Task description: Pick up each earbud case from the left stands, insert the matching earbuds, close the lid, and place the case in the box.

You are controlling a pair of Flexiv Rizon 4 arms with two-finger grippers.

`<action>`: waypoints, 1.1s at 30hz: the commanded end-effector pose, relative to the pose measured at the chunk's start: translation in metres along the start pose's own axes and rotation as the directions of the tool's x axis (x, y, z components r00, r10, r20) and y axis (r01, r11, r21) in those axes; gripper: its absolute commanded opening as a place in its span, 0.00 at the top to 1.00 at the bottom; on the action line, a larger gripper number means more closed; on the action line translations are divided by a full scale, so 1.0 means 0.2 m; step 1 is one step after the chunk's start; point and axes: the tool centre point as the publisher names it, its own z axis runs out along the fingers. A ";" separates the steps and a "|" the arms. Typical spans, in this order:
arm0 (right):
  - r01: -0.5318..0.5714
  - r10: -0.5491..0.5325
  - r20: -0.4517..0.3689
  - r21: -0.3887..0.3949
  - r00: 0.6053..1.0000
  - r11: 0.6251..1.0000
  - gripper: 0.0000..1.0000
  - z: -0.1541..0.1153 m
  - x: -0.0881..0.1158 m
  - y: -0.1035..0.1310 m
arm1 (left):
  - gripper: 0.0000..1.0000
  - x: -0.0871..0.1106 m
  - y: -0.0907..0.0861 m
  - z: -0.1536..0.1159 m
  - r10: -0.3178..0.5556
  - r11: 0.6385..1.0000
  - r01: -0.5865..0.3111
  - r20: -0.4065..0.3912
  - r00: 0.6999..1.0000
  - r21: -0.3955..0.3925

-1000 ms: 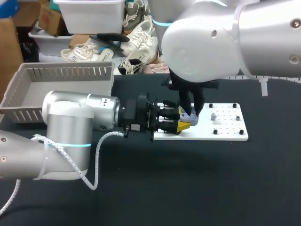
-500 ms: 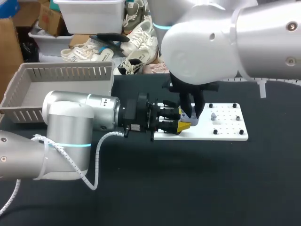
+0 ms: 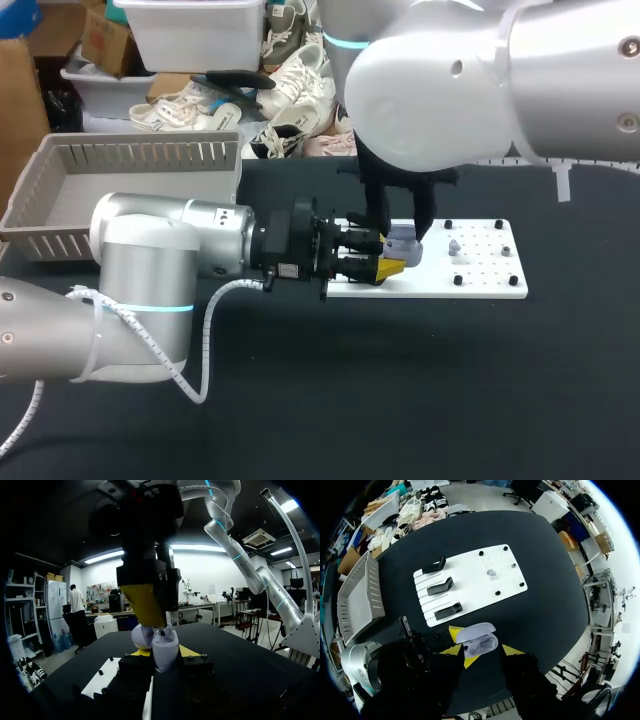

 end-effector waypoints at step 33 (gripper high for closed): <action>-0.065 0.110 0.116 -0.336 0.987 0.940 0.46 -0.02 -0.28 -0.44 | 1.00 0.00 0.00 0.00 0.001 1.000 -0.001 0.001 1.000 -0.005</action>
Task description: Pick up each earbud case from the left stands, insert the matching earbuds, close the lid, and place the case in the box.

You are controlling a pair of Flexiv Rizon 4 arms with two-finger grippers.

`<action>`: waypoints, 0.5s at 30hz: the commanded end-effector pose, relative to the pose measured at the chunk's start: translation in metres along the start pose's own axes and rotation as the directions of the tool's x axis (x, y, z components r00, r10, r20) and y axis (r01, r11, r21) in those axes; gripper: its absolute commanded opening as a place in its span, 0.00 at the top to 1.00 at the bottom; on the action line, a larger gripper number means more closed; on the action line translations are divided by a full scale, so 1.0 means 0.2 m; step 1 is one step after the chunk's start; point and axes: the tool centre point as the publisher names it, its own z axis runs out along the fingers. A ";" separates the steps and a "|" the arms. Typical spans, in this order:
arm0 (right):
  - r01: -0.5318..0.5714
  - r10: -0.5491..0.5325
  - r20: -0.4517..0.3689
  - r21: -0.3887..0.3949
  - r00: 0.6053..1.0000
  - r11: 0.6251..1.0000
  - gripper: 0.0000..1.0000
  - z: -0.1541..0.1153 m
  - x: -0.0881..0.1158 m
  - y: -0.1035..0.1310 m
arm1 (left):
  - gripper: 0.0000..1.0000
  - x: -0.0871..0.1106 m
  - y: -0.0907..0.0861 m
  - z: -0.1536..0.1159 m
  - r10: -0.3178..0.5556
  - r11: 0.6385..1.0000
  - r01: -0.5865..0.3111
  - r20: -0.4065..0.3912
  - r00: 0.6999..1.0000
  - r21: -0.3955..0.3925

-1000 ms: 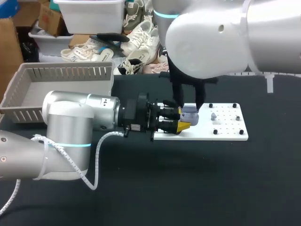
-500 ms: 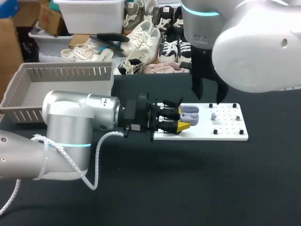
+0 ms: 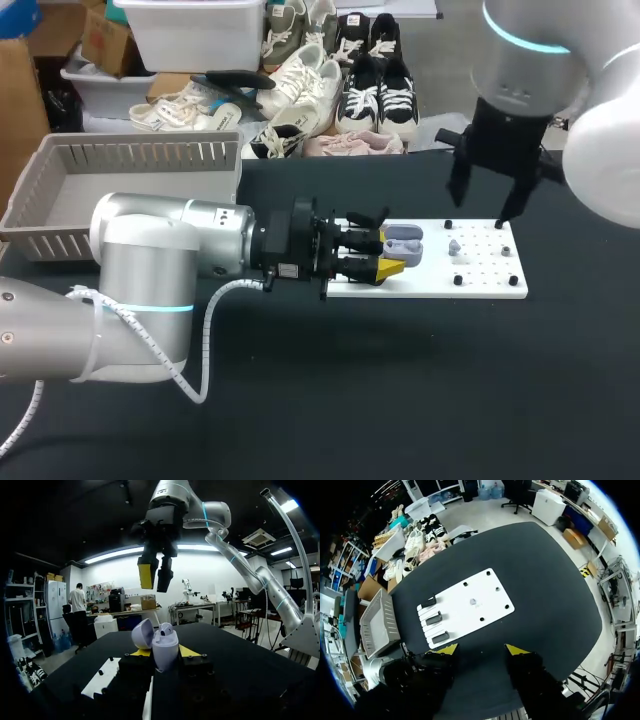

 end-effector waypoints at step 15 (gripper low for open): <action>0.069 -0.073 -0.051 -0.069 0.996 0.995 0.44 0.36 -0.15 0.00 | 1.00 0.00 0.00 0.00 0.002 1.000 -0.002 0.001 1.000 -0.005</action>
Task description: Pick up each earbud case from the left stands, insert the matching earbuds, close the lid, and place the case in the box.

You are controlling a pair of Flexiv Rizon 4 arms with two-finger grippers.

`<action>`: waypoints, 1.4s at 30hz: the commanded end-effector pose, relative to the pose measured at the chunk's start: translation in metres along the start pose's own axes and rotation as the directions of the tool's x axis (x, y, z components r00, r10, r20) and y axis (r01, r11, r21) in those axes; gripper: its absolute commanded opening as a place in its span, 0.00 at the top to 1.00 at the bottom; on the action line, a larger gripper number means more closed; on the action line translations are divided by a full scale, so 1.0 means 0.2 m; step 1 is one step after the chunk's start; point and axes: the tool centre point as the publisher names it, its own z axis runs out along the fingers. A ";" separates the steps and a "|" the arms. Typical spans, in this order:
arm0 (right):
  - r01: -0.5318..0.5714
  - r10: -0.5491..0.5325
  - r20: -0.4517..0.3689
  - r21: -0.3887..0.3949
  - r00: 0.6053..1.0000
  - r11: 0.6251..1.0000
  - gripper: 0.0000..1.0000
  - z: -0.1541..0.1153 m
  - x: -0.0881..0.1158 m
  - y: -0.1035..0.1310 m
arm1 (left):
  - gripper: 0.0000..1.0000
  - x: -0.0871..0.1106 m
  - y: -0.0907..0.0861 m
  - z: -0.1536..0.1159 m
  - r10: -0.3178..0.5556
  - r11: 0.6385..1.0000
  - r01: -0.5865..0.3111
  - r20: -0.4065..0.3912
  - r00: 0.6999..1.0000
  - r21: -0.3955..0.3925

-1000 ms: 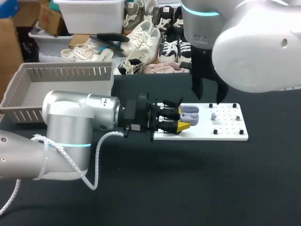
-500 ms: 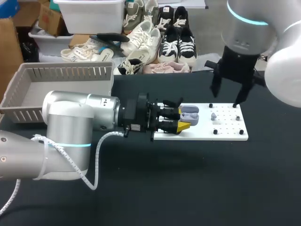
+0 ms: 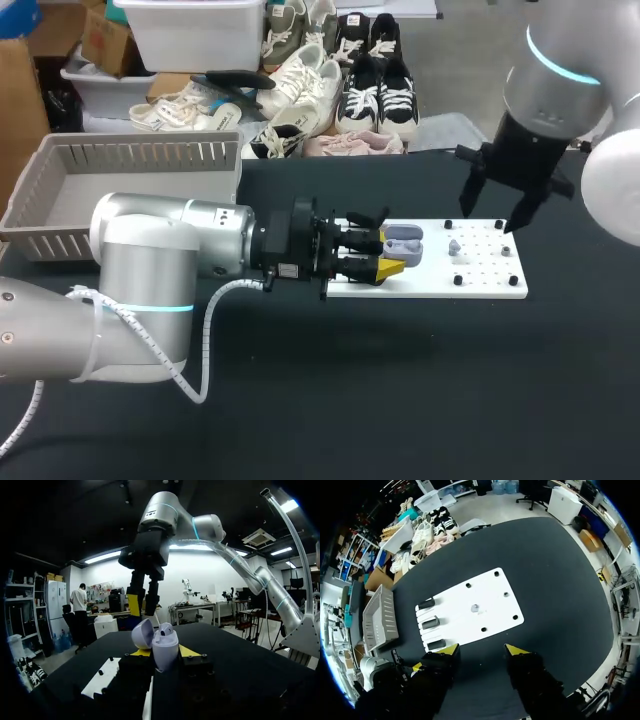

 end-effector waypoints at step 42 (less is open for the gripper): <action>0.011 -0.010 -0.017 0.017 1.000 1.000 0.52 0.53 -0.16 0.11 | 1.00 0.00 0.00 0.00 0.002 1.000 -0.002 0.001 1.000 -0.005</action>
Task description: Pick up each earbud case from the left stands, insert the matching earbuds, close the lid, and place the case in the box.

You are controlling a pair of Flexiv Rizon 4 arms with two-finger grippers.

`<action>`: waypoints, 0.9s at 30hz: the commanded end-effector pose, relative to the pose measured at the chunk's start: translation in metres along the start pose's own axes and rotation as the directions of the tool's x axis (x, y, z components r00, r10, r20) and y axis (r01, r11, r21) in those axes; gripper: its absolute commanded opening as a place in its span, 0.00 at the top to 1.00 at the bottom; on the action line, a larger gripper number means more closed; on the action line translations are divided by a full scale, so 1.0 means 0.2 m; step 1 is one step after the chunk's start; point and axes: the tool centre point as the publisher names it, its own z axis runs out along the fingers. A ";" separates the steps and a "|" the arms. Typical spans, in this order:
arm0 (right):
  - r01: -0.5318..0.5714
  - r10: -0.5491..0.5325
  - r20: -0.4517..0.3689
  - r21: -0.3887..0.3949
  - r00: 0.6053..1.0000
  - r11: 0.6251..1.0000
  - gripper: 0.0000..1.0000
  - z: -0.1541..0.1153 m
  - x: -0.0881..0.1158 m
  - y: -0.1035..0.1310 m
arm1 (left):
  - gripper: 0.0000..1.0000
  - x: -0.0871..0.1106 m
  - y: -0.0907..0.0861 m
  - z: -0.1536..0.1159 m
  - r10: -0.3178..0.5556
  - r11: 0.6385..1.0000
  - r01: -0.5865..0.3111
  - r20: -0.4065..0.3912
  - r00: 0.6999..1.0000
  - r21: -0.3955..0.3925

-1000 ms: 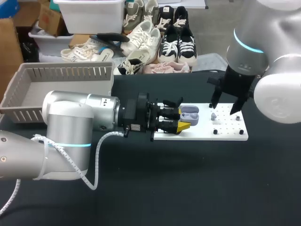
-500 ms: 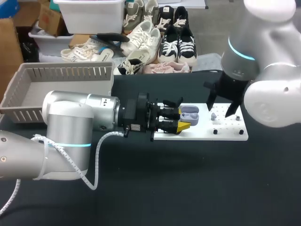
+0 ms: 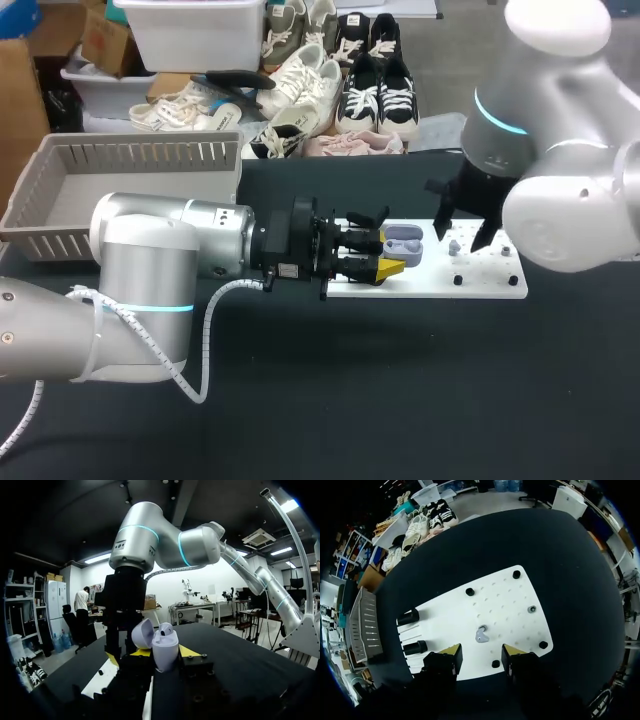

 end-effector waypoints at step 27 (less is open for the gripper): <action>-0.012 0.012 -0.026 0.017 1.000 1.000 0.60 0.10 -0.03 0.01 | 1.00 0.00 0.00 0.00 0.002 1.000 -0.002 0.001 1.000 -0.005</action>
